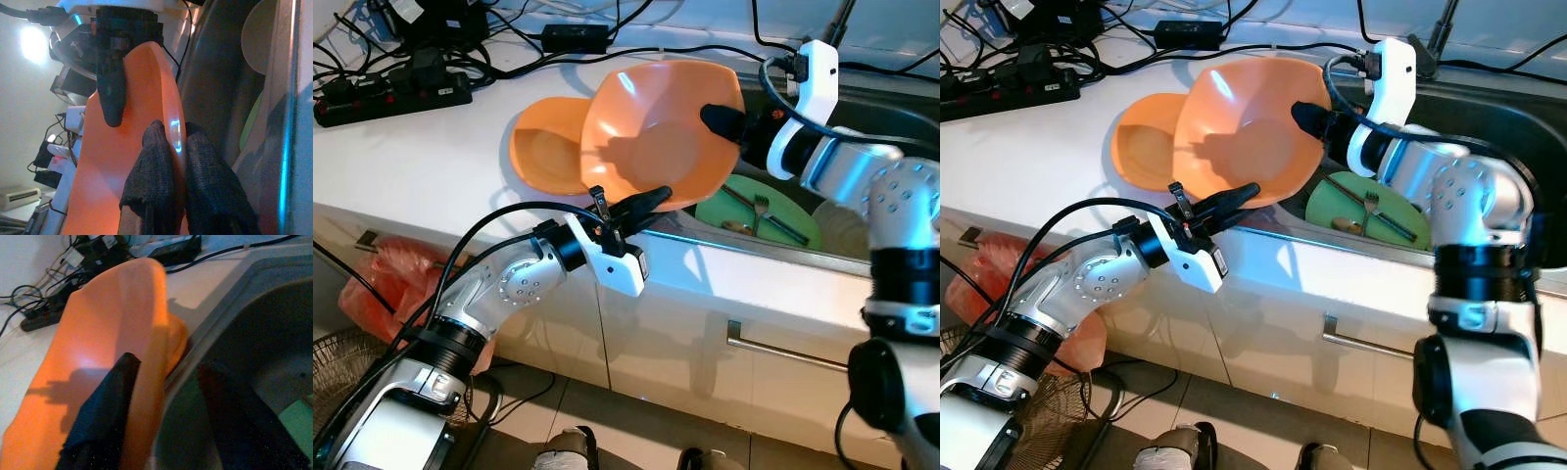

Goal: Kitchen organization

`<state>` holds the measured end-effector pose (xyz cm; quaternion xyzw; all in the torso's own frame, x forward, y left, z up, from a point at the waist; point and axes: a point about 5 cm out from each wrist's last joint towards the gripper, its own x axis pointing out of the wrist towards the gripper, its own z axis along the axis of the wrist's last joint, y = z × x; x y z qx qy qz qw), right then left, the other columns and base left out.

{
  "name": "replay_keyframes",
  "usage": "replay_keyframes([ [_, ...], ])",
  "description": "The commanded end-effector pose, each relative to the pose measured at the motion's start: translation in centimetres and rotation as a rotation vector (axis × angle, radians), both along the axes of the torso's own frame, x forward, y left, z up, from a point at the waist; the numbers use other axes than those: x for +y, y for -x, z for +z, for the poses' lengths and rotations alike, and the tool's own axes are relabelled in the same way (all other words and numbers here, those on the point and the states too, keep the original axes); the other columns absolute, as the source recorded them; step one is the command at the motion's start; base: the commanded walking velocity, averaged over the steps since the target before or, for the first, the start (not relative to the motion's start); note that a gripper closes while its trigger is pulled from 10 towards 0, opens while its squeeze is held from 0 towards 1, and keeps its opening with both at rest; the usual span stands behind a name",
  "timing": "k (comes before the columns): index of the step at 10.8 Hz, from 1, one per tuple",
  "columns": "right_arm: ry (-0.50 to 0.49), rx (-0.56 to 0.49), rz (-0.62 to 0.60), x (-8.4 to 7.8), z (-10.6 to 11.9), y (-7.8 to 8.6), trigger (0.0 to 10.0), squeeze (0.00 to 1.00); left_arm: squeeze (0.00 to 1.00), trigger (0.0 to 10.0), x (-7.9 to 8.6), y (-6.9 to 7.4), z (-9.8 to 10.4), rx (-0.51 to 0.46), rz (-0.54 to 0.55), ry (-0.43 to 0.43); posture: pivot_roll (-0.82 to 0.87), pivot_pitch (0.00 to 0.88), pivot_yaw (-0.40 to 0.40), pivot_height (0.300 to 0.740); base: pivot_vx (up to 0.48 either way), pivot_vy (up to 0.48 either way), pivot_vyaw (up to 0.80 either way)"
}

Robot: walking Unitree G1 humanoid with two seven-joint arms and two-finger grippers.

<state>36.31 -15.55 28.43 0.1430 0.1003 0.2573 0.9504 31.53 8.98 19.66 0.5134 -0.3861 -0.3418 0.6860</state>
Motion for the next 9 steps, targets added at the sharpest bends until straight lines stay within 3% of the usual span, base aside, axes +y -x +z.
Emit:
replay_keyframes([
  [1,0.031,0.039,-0.004,-0.57,-0.30,-0.02,0.0,0.00,0.00,0.0,-0.17,0.38,1.31,-0.069,-0.027,0.056,0.08,0.125,0.006,0.740,0.000,0.000,0.00],
  [4,0.061,0.062,0.041,-0.66,-0.41,0.17,0.0,0.00,0.00,0.0,-0.11,0.46,1.36,-0.085,-0.029,0.058,0.08,0.123,0.005,0.740,0.000,0.000,0.00],
  [5,0.065,0.066,0.050,-0.56,-0.53,0.23,0.0,0.00,0.00,7.3,-0.01,0.45,1.54,-0.101,-0.023,0.064,0.08,0.121,0.007,0.740,0.000,0.000,0.00],
  [6,0.067,0.067,0.054,-0.48,-0.63,0.29,0.0,0.00,0.28,10.0,0.08,0.49,1.86,-0.095,-0.033,0.098,0.08,0.120,0.009,0.740,0.000,0.000,0.00],
  [7,0.063,0.067,0.050,-0.49,-0.69,0.29,0.0,0.00,1.00,10.0,0.12,0.53,2.13,-0.097,-0.041,0.123,0.08,0.119,0.009,0.740,0.000,0.000,0.00],
  [9,0.056,0.068,0.047,-0.49,-0.74,0.28,0.0,0.00,1.00,10.0,0.10,0.54,2.19,-0.100,-0.043,0.128,0.08,0.118,0.008,0.740,0.000,0.000,0.00],
])
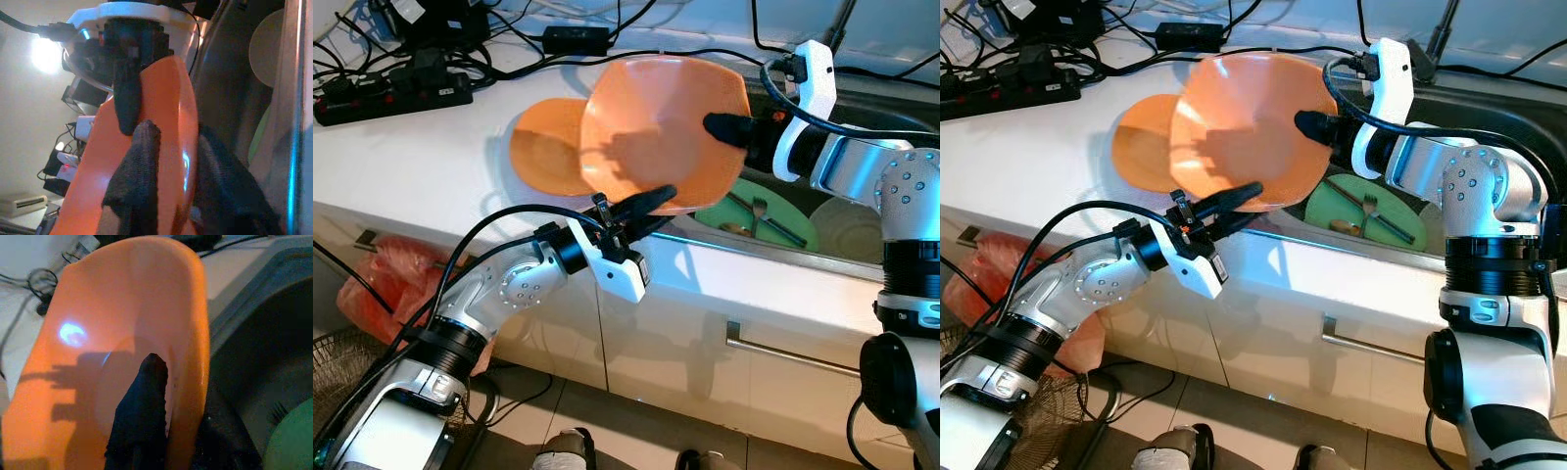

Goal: Kitchen organization

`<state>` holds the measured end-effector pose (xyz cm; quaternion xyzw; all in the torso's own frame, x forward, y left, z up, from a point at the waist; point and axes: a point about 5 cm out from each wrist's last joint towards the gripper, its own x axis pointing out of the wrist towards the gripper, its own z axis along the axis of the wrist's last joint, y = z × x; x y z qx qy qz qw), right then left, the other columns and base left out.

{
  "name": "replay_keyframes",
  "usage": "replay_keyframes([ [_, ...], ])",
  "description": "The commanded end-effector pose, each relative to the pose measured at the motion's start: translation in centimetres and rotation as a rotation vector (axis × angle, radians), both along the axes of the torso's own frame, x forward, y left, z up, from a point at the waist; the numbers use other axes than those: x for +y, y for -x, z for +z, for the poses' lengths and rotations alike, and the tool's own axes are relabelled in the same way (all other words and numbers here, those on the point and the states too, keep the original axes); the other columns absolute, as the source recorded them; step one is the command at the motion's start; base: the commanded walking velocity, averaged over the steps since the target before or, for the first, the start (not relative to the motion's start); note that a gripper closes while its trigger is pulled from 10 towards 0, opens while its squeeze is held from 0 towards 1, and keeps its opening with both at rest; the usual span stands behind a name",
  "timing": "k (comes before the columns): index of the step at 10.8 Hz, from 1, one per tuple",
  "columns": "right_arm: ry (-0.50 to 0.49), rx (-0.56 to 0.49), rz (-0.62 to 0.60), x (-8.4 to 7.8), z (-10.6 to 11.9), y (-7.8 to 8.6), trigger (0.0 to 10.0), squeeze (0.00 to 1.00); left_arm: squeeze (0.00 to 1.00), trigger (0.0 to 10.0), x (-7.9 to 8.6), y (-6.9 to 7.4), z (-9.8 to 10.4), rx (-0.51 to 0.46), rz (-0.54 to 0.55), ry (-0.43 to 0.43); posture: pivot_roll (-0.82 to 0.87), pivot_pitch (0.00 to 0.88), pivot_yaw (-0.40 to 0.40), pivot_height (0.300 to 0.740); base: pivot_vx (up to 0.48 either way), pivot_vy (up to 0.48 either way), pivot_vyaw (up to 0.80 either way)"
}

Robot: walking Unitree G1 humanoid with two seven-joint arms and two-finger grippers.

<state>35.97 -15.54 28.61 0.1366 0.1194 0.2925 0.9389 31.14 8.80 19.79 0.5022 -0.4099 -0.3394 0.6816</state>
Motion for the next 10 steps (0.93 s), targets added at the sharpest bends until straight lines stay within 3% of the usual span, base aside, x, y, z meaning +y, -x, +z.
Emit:
replay_keyframes([
  [1,0.027,0.036,-0.047,-0.6,-0.9,-0.1,0.0,0.00,1.00,10.0,0.3,0.2,2.2,-0.092,-0.005,0.103,0.08,0.118,0.008,0.740,0.000,0.000,0.00],
  [4,-0.066,0.006,-0.147,-1.2,-0.5,-0.7,0.0,0.00,1.00,10.0,-0.1,0.7,2.1,-0.017,-0.063,0.158,0.08,0.119,0.007,0.740,0.000,0.000,0.00],
  [7,-0.161,-0.022,-0.340,-2.3,-0.8,-1.5,0.0,0.00,1.00,10.0,-0.7,1.1,1.6,0.044,-0.094,0.143,0.09,0.120,0.009,0.740,0.000,0.000,0.00],
  [8,-0.148,-0.040,-0.430,-3.2,-1.1,-1.9,0.0,0.00,1.00,10.0,-0.8,1.1,1.6,0.092,-0.087,0.164,0.09,0.121,0.009,0.740,0.000,0.000,0.00],
  [10,-0.003,-0.107,-0.597,-5.2,-2.1,-2.5,0.0,0.00,1.00,10.0,-0.7,0.5,1.8,0.218,-0.041,0.265,0.10,0.121,0.009,0.740,0.000,0.000,0.00],
])
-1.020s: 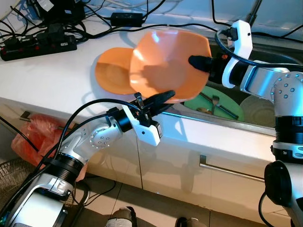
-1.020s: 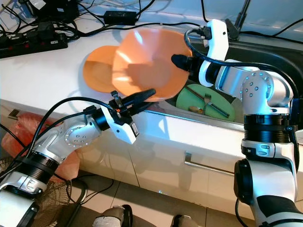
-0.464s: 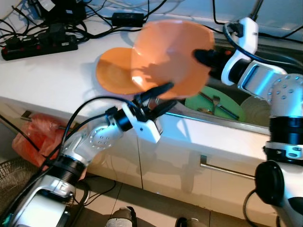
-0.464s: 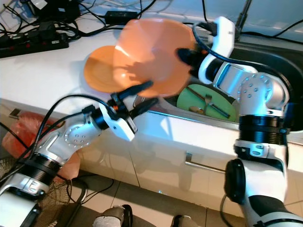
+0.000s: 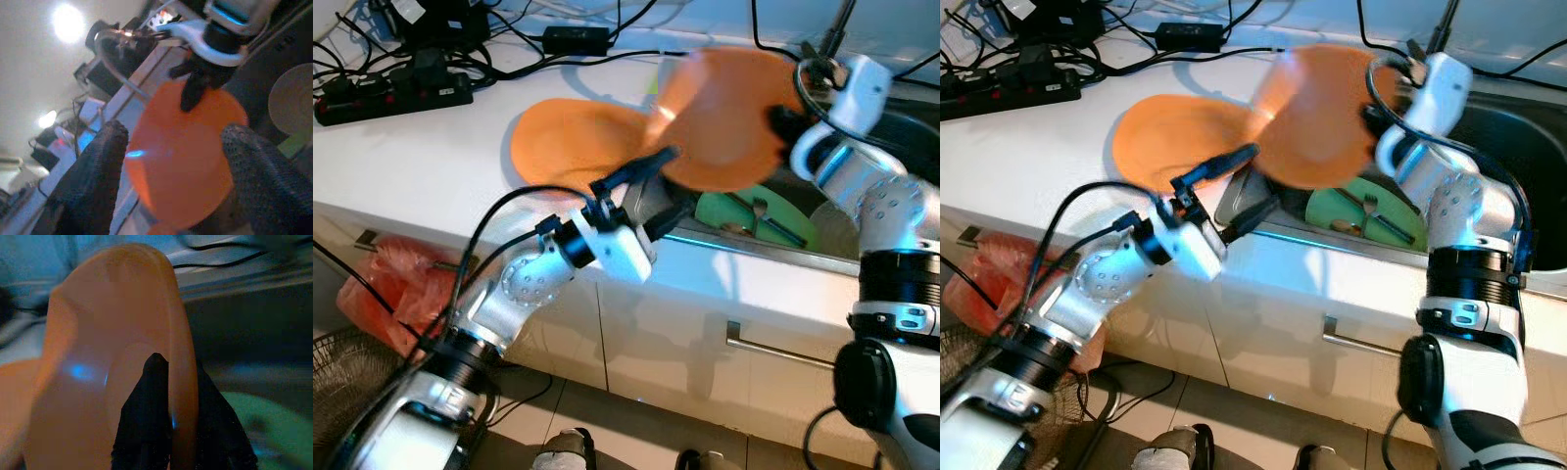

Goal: Kitchen organization

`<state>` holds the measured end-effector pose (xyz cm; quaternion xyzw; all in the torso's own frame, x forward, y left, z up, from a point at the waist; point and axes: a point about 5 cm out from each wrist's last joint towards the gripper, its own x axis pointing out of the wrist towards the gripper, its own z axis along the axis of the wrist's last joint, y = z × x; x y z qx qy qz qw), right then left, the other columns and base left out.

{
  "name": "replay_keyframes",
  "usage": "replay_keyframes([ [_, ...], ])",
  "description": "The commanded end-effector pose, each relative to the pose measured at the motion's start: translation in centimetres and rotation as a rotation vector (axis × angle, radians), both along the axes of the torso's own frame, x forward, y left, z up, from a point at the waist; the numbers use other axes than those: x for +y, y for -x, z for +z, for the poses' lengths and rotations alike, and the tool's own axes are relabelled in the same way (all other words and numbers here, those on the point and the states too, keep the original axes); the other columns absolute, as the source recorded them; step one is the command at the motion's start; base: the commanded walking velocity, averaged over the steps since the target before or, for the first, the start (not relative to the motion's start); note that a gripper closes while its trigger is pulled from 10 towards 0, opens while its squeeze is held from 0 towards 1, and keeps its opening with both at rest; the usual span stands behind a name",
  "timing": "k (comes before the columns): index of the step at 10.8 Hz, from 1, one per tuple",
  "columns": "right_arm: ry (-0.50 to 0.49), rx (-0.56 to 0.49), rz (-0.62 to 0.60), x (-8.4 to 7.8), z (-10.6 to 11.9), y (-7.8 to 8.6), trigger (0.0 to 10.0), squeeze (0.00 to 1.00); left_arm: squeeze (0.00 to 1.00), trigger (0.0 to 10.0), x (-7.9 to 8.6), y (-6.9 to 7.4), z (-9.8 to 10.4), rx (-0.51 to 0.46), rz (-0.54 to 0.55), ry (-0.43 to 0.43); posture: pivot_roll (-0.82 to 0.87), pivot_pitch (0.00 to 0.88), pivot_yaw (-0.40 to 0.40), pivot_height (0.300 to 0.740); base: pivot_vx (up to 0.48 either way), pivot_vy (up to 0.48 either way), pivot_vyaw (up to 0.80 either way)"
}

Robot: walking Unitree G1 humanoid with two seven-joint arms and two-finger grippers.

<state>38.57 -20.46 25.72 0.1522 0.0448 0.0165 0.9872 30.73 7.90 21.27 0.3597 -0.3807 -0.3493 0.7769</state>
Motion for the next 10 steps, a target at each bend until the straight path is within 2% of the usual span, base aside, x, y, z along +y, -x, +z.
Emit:
replay_keyframes([
  [1,0.056,-0.032,-0.061,-1.2,0.1,-0.1,0.0,0.00,1.00,10.0,0.5,-0.2,0.2,0.059,0.022,0.053,0.10,0.121,0.009,0.740,0.000,0.000,0.00],
  [2,0.121,-0.022,-0.100,-2.1,-0.7,-0.3,0.0,0.00,1.00,10.0,1.0,-0.6,-0.3,0.181,0.058,0.124,0.10,0.121,0.012,0.740,0.000,0.000,0.00],
  [3,0.238,-0.014,-0.121,-2.8,-1.6,-0.5,0.0,0.00,1.00,10.0,1.2,-1.1,-1.1,0.340,0.083,0.176,0.11,0.121,0.011,0.740,0.000,0.000,0.00],
  [4,0.295,0.006,-0.126,-3.2,-2.8,-0.7,0.0,0.00,1.00,10.0,1.0,-1.4,-1.8,0.470,0.082,0.200,0.11,0.121,0.012,0.740,0.000,0.000,0.00],
  [5,0.333,0.016,-0.120,-3.4,-3.4,-0.8,0.0,0.00,1.00,10.0,0.7,-1.4,-2.0,0.532,0.069,0.197,0.12,0.121,0.011,0.740,0.000,0.000,0.00],
  [6,0.414,0.061,-0.079,-3.5,-5.0,-1.1,0.0,0.00,1.00,10.0,-0.1,-1.4,-2.2,0.683,0.038,0.200,0.13,0.121,0.018,0.740,0.000,0.000,0.00],
  [10,0.484,0.103,0.008,-3.3,-6.6,-1.3,0.0,0.00,1.00,10.0,-0.4,-1.1,-1.9,0.890,0.003,0.230,0.14,0.116,0.031,0.740,0.000,0.000,0.00],
])
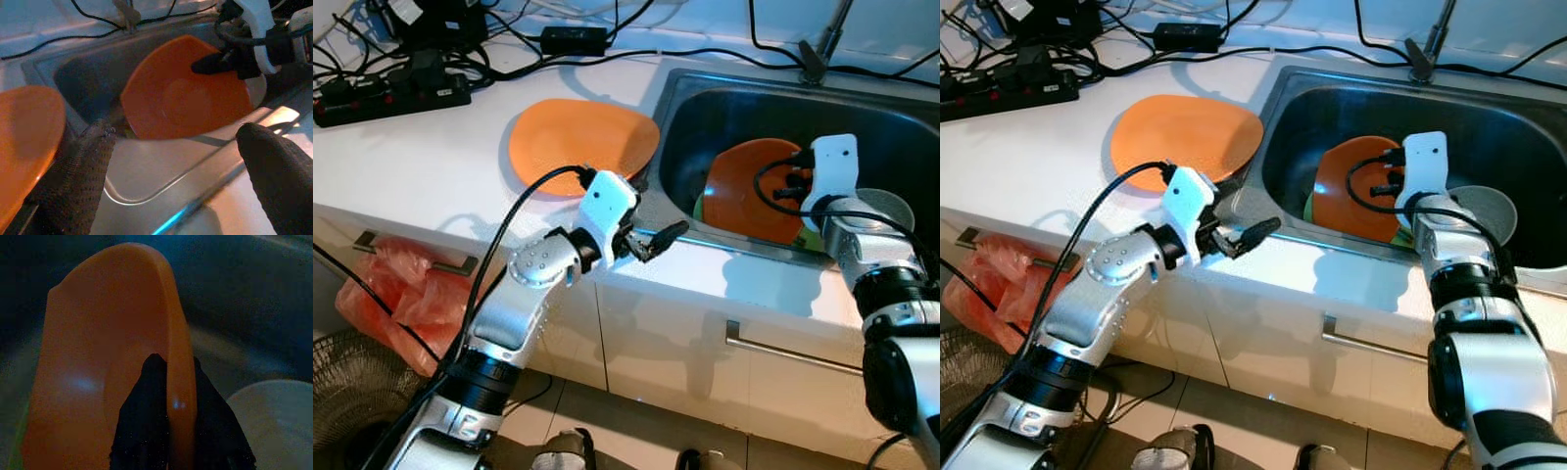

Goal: Kitchen organization

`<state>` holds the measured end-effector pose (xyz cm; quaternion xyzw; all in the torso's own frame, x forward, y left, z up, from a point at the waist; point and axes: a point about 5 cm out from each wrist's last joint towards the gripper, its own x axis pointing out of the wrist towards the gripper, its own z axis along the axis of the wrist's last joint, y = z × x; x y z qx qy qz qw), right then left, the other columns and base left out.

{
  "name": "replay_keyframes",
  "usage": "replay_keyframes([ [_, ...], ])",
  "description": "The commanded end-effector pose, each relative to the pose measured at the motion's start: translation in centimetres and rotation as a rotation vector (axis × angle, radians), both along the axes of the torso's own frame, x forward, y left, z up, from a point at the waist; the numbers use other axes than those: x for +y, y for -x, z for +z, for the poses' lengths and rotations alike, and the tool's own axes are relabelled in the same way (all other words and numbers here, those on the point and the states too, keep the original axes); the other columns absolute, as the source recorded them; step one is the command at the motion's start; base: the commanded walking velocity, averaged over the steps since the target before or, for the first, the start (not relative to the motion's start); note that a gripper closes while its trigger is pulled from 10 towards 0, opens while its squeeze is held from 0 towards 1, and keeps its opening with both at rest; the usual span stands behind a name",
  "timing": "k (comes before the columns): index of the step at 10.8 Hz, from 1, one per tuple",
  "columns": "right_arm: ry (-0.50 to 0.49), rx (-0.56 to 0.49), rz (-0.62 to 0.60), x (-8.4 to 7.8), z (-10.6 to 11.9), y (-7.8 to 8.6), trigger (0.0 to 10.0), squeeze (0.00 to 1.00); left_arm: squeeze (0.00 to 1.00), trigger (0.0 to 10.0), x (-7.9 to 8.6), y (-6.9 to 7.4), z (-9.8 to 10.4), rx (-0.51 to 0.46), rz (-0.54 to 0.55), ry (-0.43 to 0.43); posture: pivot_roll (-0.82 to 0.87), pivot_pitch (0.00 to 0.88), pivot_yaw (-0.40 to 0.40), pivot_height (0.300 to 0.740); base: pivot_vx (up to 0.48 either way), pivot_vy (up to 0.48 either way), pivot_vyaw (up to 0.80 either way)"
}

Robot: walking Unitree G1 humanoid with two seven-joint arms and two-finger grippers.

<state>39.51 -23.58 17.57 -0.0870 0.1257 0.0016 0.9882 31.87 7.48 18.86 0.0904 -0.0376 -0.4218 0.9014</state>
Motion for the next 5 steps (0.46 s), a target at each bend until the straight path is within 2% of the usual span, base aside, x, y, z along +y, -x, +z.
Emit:
replay_keyframes([
  [1,0.027,-0.046,0.023,-0.07,1.33,-0.39,3.1,0.00,1.00,10.0,0.07,0.11,0.51,0.008,-0.015,-0.001,0.14,0.113,0.033,0.740,0.000,0.000,0.00],
  [2,0.024,-0.039,0.029,0.07,1.11,-0.43,10.0,1.00,1.00,10.0,0.11,0.15,0.39,0.023,-0.013,-0.031,0.14,0.109,0.032,0.740,0.000,0.000,0.00],
  [4,0.016,-0.038,0.035,0.30,1.00,-0.49,10.0,1.00,1.00,10.0,0.27,0.06,0.62,0.022,0.001,-0.053,0.14,0.108,0.031,0.740,0.000,0.000,0.00],
  [5,0.021,-0.056,0.012,-0.03,1.20,-0.50,10.0,1.00,1.00,10.0,0.91,-0.51,1.13,0.031,0.034,-0.045,0.14,0.104,0.032,0.740,0.000,0.000,0.00],
])
